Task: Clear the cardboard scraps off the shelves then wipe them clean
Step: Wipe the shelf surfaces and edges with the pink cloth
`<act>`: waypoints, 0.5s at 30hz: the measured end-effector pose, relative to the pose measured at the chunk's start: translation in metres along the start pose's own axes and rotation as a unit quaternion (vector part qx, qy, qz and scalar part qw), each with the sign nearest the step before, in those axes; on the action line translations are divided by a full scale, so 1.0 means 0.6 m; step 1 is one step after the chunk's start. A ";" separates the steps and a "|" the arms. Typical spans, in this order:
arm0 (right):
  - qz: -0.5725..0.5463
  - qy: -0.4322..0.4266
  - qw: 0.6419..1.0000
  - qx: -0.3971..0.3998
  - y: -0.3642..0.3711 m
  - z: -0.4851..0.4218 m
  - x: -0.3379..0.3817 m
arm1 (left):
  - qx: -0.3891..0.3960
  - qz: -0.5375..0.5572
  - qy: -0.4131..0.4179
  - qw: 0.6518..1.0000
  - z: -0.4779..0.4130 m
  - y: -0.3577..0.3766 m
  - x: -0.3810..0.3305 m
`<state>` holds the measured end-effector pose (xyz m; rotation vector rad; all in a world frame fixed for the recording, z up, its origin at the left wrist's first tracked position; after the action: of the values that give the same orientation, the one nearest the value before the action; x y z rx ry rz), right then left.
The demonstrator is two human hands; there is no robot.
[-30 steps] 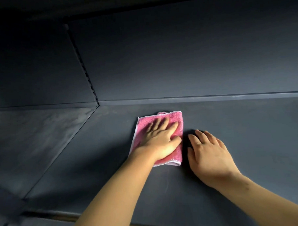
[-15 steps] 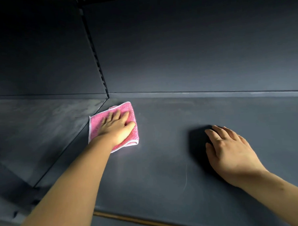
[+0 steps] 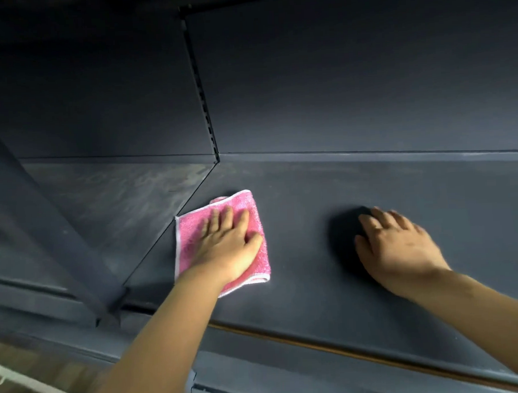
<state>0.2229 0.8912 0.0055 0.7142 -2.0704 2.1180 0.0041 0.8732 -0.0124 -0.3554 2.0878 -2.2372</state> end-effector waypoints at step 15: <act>-0.036 -0.043 0.998 0.005 0.040 -0.003 0.051 | 0.017 -0.009 -0.106 0.994 0.025 0.014 0.092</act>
<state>0.1860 0.8835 -0.0047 0.8814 -2.0426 2.0967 -0.0473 0.8472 -0.0128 -0.5847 1.9451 -2.1348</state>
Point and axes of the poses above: each hand's wrist, its own z-axis away from the middle knuckle, its own y-axis out of the palm, x = y × z, the point moved 6 cm from there along -z, towards the middle knuckle, and after that the axes turned 15 degrees about -z, right-handed, at the moved point
